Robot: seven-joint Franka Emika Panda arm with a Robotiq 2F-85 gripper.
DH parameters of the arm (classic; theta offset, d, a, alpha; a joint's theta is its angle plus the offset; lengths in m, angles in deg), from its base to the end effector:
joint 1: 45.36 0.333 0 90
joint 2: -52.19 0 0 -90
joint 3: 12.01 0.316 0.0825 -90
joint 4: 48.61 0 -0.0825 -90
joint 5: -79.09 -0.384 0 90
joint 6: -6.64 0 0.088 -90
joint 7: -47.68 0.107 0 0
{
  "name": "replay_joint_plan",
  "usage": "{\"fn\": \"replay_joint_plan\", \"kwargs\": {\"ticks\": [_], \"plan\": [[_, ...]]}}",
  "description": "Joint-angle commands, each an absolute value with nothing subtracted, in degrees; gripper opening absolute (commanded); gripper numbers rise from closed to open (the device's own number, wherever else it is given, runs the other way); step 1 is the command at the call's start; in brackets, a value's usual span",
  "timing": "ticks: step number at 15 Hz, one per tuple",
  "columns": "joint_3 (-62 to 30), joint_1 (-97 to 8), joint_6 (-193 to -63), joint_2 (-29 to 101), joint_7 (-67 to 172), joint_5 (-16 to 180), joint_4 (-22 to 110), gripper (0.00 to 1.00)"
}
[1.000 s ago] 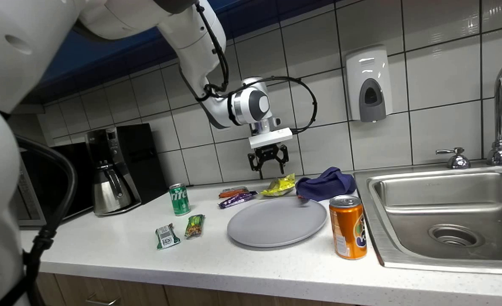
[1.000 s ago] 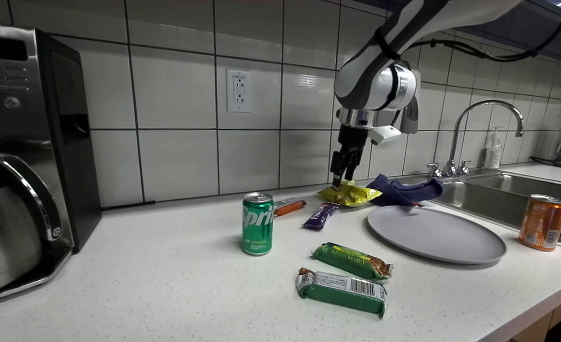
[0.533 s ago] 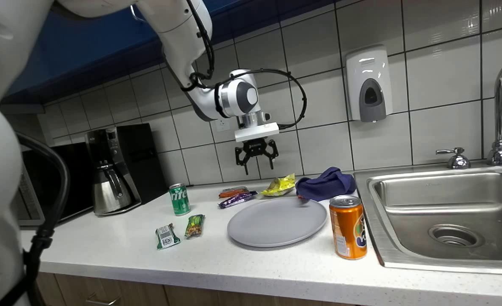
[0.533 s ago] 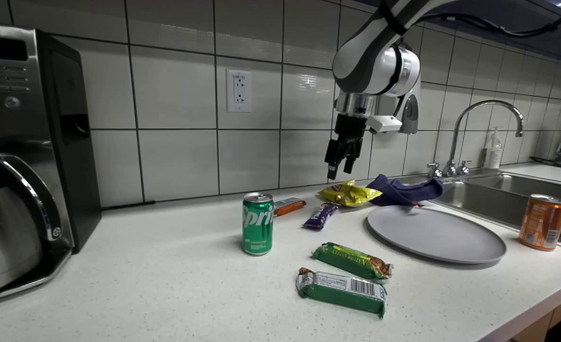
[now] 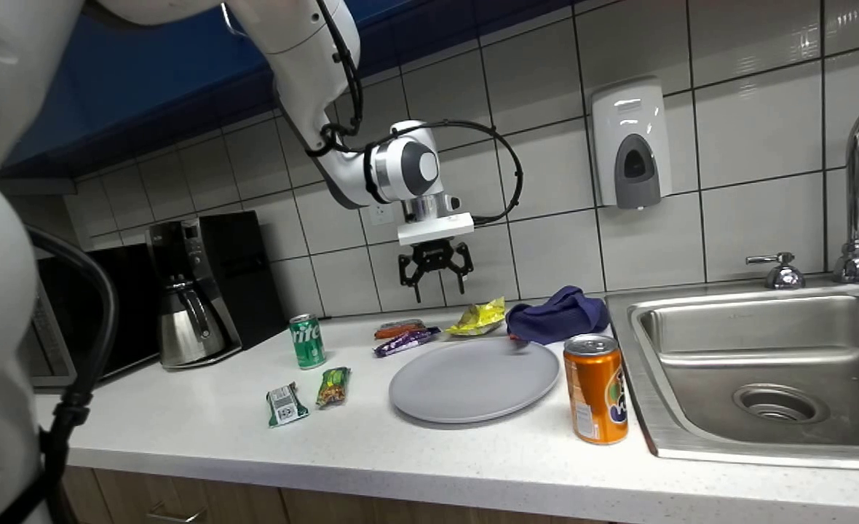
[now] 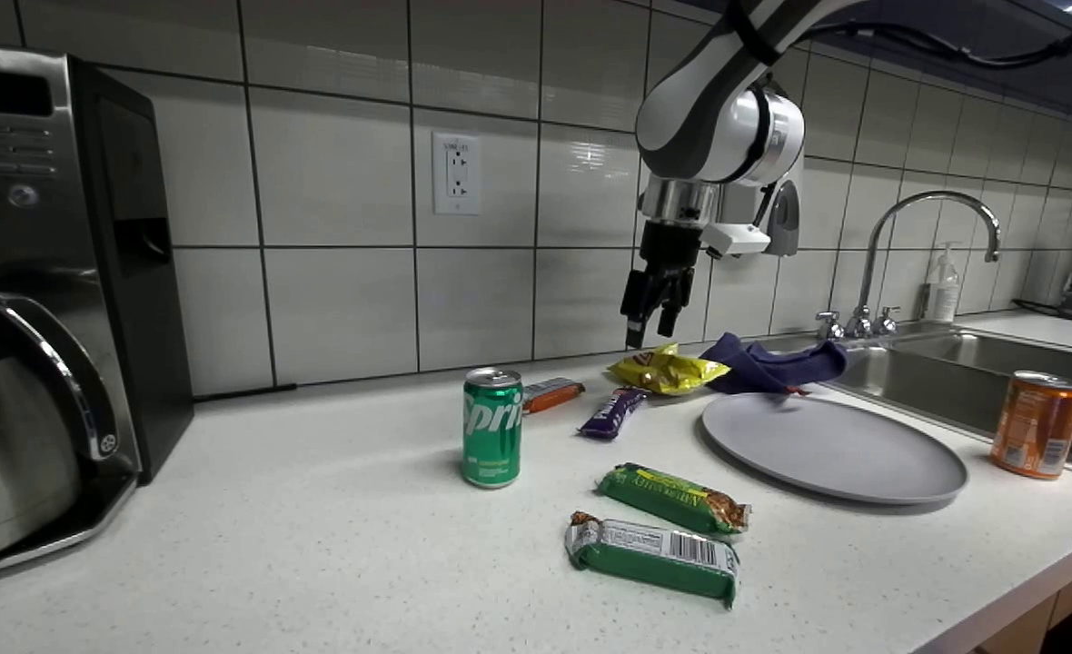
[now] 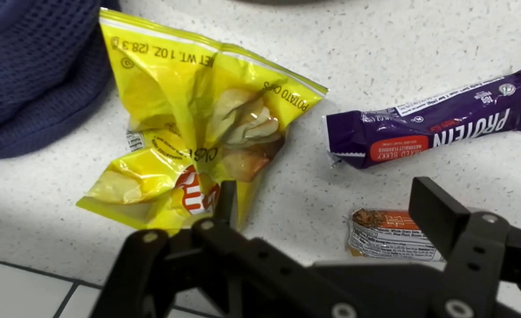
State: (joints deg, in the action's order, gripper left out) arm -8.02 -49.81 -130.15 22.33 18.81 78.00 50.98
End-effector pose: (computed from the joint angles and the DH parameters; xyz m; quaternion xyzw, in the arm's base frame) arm 0.6787 -0.0101 0.2915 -0.9701 -0.2330 -0.0685 0.0068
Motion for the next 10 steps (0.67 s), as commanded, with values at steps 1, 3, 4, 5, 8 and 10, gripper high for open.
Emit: {"fn": "replay_joint_plan", "kwargs": {"ticks": [1,3,4,5,8,10], "plan": [[-7.38,-50.36,-130.03,22.32,19.13,78.48,50.88,1.00],[-8.37,-49.32,-131.05,23.66,22.82,79.00,52.71,1.00],[-8.58,-49.04,-131.56,24.17,24.46,78.95,53.43,1.00],[-8.74,-48.77,-132.16,24.81,26.26,78.79,54.33,1.00],[-8.91,-48.18,-130.73,25.34,31.08,78.25,55.03,1.00],[-9.55,-47.16,-129.97,25.79,35.69,78.56,55.63,1.00]]}}
